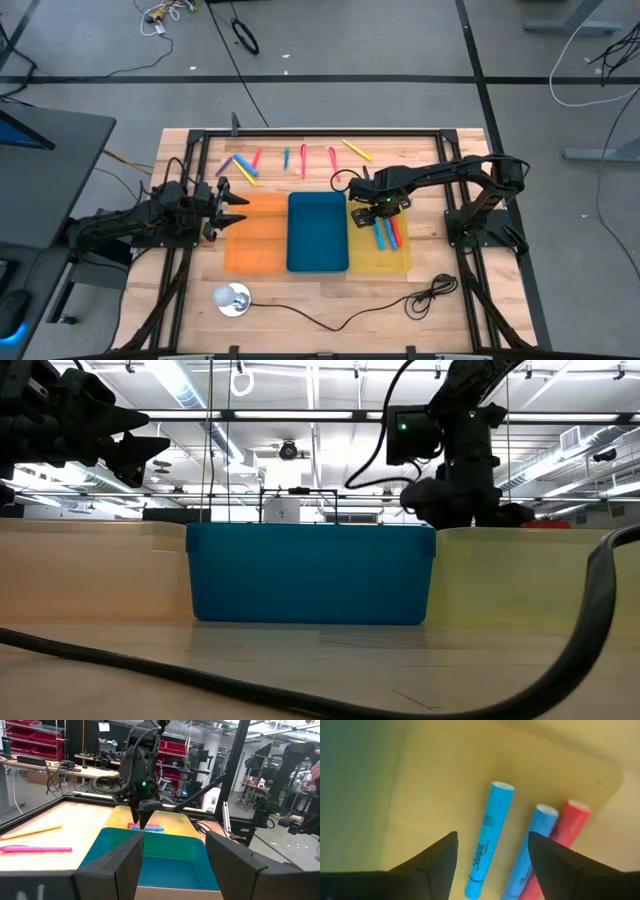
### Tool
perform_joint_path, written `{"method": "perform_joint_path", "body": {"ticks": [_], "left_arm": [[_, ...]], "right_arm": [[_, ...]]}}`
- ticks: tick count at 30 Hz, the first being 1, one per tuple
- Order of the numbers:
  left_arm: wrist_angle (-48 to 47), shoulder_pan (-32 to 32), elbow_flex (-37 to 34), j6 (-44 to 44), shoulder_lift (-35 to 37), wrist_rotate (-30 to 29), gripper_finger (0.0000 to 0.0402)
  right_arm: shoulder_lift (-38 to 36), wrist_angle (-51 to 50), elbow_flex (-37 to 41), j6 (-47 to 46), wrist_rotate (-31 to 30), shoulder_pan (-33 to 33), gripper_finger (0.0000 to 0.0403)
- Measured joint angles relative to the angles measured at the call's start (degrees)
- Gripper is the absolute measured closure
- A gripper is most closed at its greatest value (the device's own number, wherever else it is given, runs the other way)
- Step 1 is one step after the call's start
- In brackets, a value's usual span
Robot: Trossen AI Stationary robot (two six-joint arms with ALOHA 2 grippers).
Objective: Pick & Place Markers
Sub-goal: Put the blue marker into the yellow bin
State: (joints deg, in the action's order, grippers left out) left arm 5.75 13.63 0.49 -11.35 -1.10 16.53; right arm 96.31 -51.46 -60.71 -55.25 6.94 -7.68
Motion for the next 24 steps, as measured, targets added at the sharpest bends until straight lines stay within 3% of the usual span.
{"method": "perform_joint_path", "body": {"ticks": [9, 24], "left_arm": [[-0.01, 0.0, -0.01, 0.0, -0.01, 0.0, 0.0179], [-0.01, 0.02, 0.0, 0.02, 0.0, 0.02, 0.0179]], "right_arm": [[-4.55, 3.85, 0.0, 20.2, -0.18, -1.51, 0.0167], [-11.59, 19.81, -0.02, 37.62, -0.07, -3.22, 0.0168]]}}
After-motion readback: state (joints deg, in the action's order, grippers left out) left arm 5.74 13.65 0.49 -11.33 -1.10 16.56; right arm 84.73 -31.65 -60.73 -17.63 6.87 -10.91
